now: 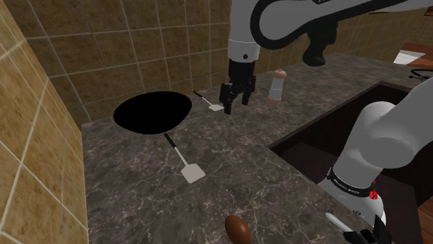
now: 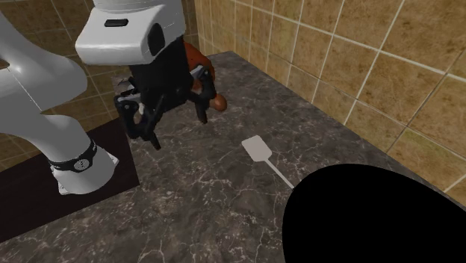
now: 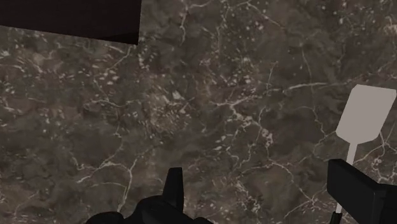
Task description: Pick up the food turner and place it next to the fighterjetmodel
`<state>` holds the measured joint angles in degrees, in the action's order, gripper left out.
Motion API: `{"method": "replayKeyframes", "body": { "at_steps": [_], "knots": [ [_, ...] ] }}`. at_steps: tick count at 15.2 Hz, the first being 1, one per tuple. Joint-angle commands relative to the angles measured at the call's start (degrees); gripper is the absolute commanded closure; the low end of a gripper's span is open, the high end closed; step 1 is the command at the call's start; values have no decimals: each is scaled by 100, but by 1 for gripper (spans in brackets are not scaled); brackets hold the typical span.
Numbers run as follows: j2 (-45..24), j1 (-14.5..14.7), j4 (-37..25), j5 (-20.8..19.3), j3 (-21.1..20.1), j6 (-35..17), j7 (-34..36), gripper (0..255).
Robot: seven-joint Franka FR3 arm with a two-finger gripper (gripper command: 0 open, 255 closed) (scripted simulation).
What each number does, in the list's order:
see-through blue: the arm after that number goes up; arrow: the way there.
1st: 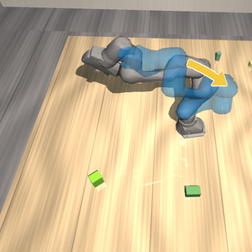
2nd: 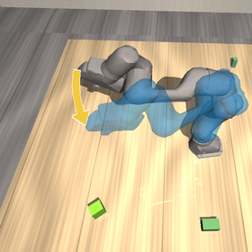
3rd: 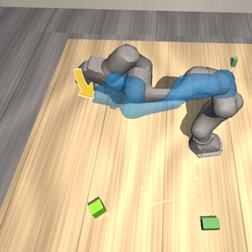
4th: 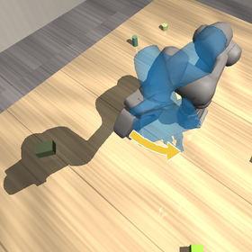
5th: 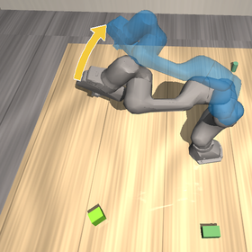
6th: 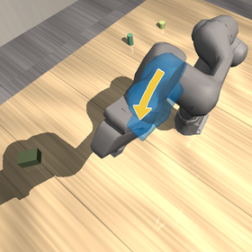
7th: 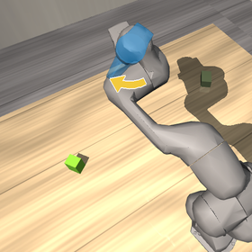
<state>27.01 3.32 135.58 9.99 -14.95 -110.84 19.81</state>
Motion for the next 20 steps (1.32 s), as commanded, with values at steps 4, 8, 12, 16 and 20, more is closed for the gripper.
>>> {"method": "replayKeyframes", "body": {
  "at_steps": [4,8,12,16,20],
  "knots": [
    [-928,-31,-402,-178,-573,-628,911,0],
    [-1802,-73,-865,-574,-968,-1046,1717,0],
    [-2764,-25,-1474,-1193,-1227,-1316,2603,0],
    [-3769,203,-2238,-1904,-1269,-1402,3467,0],
    [-4258,377,-2539,-2224,-1186,-1513,3811,0]
  ]
}}
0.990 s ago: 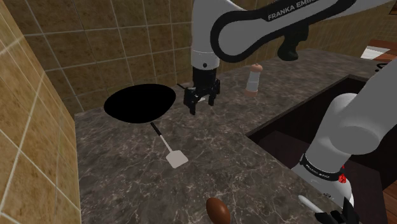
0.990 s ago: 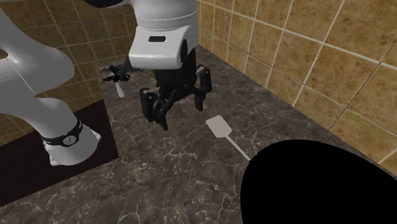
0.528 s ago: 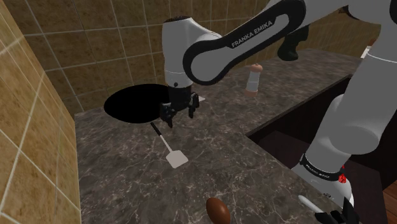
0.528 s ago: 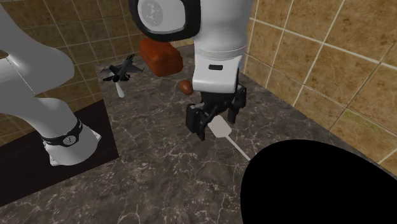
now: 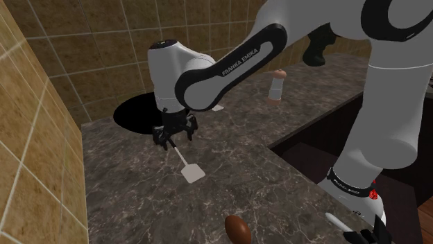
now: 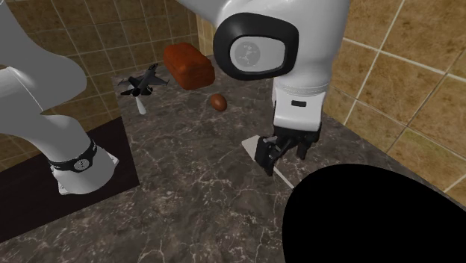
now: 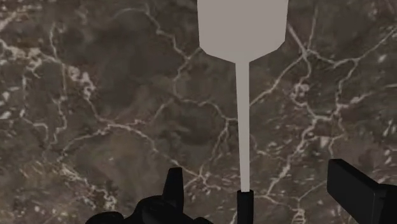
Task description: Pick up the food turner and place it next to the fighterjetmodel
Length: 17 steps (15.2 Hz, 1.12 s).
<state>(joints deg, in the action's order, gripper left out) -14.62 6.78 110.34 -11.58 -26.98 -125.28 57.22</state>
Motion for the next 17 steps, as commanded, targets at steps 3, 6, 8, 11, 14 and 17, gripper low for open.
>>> {"method": "replayKeyframes", "body": {
  "at_steps": [3,6,8,11,14,17],
  "knots": [
    [-224,52,58,-157,53,-255,128,0],
    [-342,73,111,-239,87,-411,181,0],
    [-342,73,111,-239,88,-411,181,0],
    [-342,73,111,-239,88,-411,181,0],
    [-342,73,111,-238,88,-411,181,255],
    [-342,74,111,-239,88,-411,181,255]
  ]
}}
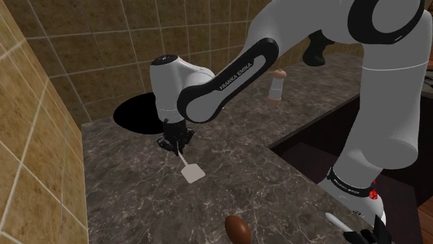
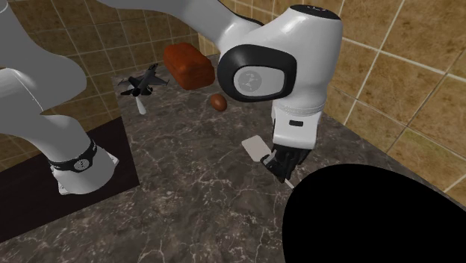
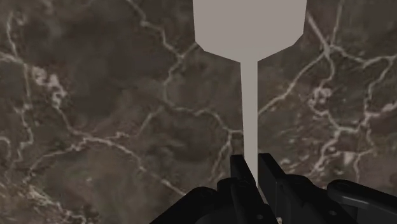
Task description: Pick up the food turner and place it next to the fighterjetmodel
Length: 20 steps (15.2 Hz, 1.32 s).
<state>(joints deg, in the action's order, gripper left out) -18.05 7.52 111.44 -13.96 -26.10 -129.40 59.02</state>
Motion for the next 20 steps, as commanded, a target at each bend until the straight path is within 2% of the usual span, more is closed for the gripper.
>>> {"method": "replayKeyframes", "body": {
  "at_steps": [1,6,20],
  "knots": [
    [0,0,0,0,0,0,0,255],
    [0,0,0,0,0,0,0,255],
    [510,-92,-470,368,-128,910,-276,255]
  ]
}}
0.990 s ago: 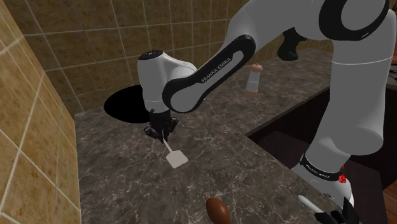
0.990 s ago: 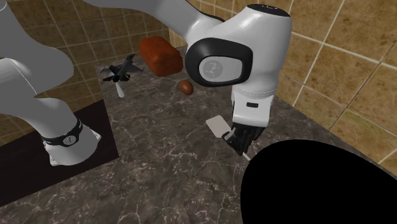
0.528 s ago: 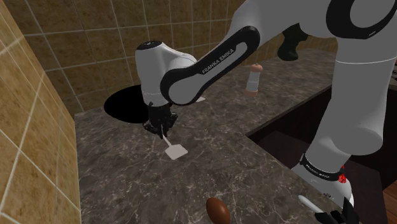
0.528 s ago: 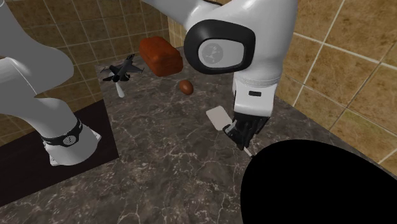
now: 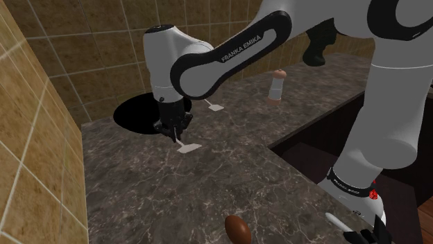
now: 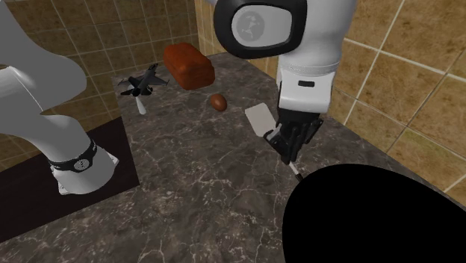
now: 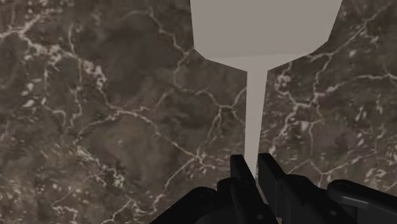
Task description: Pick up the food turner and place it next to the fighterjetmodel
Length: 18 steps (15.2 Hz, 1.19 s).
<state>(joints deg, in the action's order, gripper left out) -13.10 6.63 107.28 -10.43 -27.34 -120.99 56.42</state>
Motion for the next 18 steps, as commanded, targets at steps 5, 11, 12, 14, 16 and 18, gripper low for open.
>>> {"method": "replayKeyframes", "body": {
  "at_steps": [5,11,12,14,16,18],
  "knots": [
    [147,-18,-286,109,-28,413,-91,255],
    [264,-27,-611,194,-49,837,-164,255],
    [279,-27,-670,205,-52,909,-174,255],
    [305,-27,-793,225,-57,1054,-193,255],
    [326,-26,-923,242,-62,1201,-210,255],
    [342,-23,-1058,255,-67,1349,-225,255]
  ]
}}
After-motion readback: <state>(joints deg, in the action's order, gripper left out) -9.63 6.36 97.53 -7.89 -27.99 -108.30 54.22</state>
